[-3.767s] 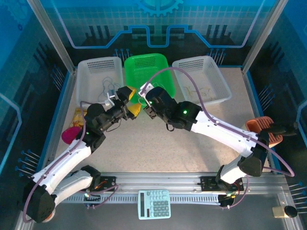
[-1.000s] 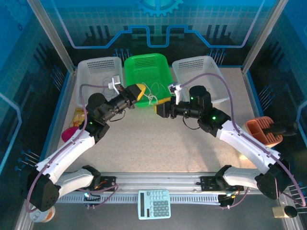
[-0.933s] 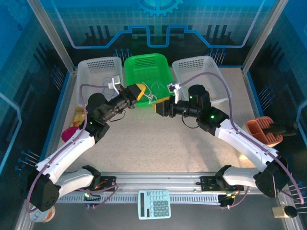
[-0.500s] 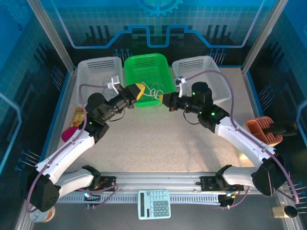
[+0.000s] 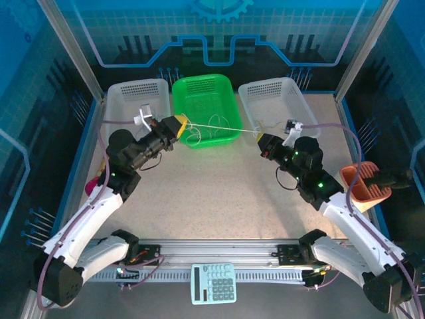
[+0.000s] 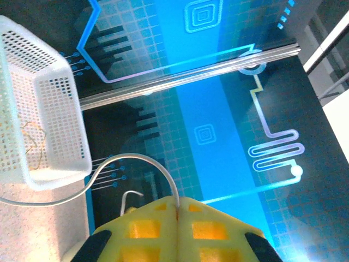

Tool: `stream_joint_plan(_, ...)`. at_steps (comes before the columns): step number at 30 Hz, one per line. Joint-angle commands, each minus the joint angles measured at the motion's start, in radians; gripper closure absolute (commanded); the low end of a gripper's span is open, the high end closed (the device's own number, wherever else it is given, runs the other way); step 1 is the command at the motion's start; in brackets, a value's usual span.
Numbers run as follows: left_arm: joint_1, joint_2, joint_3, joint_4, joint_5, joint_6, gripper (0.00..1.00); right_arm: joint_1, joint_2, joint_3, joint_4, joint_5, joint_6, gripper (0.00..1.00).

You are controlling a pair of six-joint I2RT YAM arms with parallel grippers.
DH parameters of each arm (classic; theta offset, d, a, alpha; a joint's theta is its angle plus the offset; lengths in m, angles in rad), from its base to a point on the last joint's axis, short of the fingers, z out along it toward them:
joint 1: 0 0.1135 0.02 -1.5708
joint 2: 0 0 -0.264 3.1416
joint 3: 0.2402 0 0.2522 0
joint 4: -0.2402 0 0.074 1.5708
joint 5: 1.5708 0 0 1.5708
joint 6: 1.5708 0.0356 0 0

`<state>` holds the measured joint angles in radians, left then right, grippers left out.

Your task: Untangle the cables

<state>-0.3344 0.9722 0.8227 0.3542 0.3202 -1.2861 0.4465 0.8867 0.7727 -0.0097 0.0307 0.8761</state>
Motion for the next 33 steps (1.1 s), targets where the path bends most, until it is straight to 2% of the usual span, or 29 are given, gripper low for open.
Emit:
stream_joint_plan(1, 0.063, -0.049, 0.066, 0.025, -0.057, 0.05, 1.0, -0.04, -0.004, -0.019, -0.127, 0.151, 0.006, 1.0)
stream_joint_plan(4, 0.069, -0.004, 0.132, 0.018, -0.029, 0.063, 1.0, -0.033, 0.044, 0.007, -0.101, -0.016, -0.09, 1.0)
stream_joint_plan(7, 0.069, 0.062, 0.216, 0.008, 0.006, 0.081, 1.0, -0.008, 0.074, 0.017, -0.103, -0.093, -0.152, 1.0)
stream_joint_plan(8, 0.069, 0.088, 0.248, 0.008, 0.022, 0.088, 1.0, -0.001, 0.079, 0.02, -0.116, -0.106, -0.169, 0.91)
stream_joint_plan(11, 0.072, 0.174, 0.344, -0.011, 0.064, 0.115, 1.0, 0.011, 0.076, 0.014, -0.16, -0.107, -0.191, 0.5)
stream_joint_plan(12, 0.075, 0.207, 0.381, -0.02, 0.081, 0.127, 1.0, 0.012, 0.071, 0.006, -0.173, -0.103, -0.19, 0.4)
stream_joint_plan(14, 0.08, 0.267, 0.439, -0.026, 0.103, 0.141, 1.0, 0.014, 0.055, -0.007, -0.197, -0.091, -0.192, 0.28)
stream_joint_plan(16, 0.089, 0.329, 0.497, -0.032, 0.131, 0.159, 1.0, 0.015, 0.029, -0.025, -0.215, -0.078, -0.192, 0.22)
stream_joint_plan(19, 0.104, 0.432, 0.586, -0.036, 0.175, 0.182, 1.0, 0.016, -0.018, -0.051, -0.249, -0.059, -0.19, 0.18)
stream_joint_plan(23, 0.122, 0.567, 0.709, -0.063, 0.22, 0.244, 1.0, 0.018, -0.076, -0.078, -0.293, -0.04, -0.19, 0.16)
stream_joint_plan(33, 0.144, 0.856, 0.923, -0.338, 0.154, 0.456, 1.0, 0.022, -0.188, -0.08, -0.395, -0.004, -0.211, 0.13)
